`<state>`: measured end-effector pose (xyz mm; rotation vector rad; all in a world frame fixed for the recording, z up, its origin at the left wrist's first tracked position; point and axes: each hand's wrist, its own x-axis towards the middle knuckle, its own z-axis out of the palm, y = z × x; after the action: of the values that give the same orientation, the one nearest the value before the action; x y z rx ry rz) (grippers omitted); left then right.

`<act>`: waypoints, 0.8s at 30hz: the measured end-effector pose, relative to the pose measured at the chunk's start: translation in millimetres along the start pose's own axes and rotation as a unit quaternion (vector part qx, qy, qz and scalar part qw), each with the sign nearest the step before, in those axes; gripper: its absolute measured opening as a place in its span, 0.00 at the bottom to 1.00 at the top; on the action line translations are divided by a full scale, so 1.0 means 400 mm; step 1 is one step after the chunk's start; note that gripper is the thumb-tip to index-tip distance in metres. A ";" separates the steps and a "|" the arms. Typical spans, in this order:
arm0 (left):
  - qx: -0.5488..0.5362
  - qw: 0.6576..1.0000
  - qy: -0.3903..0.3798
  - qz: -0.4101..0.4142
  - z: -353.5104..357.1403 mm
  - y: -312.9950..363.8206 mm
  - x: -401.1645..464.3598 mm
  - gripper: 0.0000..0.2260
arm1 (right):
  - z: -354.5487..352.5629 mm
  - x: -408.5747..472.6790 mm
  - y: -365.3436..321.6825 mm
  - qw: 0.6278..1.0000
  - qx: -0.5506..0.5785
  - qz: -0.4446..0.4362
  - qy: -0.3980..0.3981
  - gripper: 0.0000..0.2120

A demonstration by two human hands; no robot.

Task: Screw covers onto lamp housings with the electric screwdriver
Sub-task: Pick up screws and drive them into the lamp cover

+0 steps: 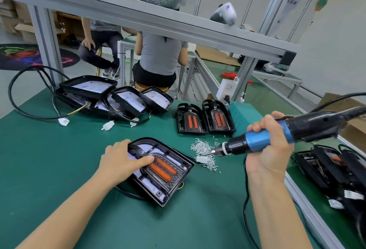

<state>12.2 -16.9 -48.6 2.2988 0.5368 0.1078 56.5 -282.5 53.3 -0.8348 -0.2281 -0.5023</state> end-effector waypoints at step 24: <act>0.230 0.914 -0.131 0.309 0.282 0.430 0.009 0.11 | -0.141 -0.006 -0.071 0.987 -0.088 -0.074 0.112 0.10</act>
<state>101.4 -197.9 -8.4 2.8083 -0.3608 -0.0311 39.8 -340.5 33.9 -0.9292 -0.0383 -0.7579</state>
